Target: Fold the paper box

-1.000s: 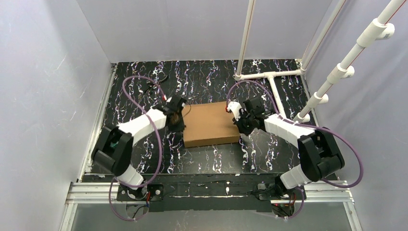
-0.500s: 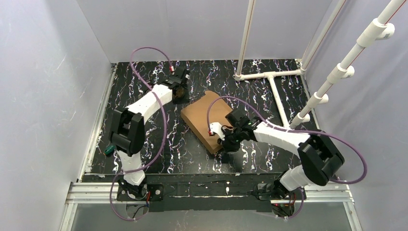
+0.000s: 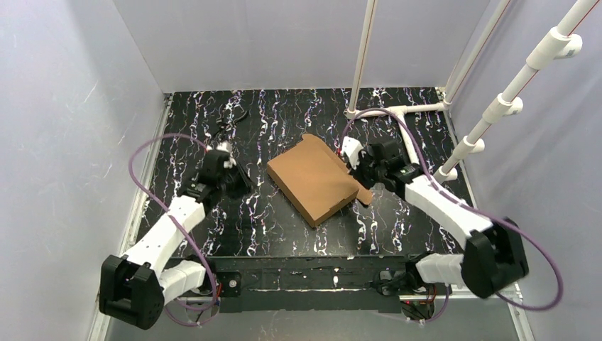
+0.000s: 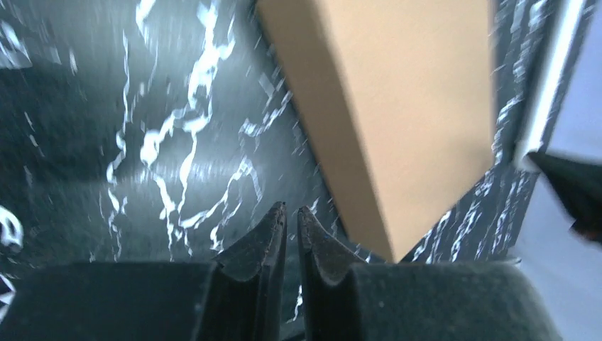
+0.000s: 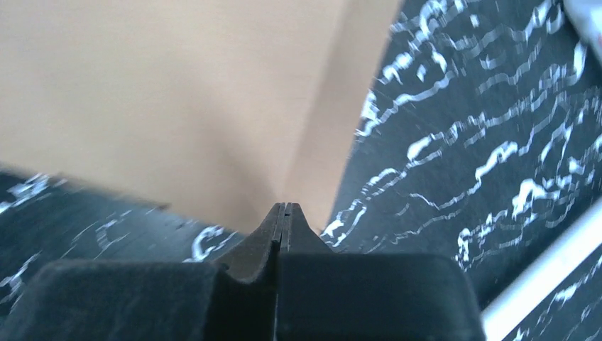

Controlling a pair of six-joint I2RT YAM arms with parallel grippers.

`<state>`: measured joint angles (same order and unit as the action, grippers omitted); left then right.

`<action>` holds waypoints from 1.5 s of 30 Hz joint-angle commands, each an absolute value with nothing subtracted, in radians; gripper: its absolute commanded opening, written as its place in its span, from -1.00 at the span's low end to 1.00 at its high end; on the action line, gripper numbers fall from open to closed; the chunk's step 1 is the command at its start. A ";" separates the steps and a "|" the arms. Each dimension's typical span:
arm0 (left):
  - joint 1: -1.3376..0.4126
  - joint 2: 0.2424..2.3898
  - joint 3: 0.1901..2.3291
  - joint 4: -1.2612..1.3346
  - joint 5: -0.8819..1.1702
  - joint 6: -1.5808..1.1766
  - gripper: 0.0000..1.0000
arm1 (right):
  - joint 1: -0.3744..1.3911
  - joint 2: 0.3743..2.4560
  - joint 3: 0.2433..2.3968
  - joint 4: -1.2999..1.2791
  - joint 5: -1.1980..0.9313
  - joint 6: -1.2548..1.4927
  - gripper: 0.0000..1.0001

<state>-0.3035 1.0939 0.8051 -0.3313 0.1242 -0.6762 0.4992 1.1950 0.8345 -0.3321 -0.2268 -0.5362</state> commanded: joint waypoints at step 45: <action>-0.204 1.022 0.854 -0.184 0.544 -0.370 0.97 | 0.369 1.258 0.814 -0.301 -0.682 -0.551 0.68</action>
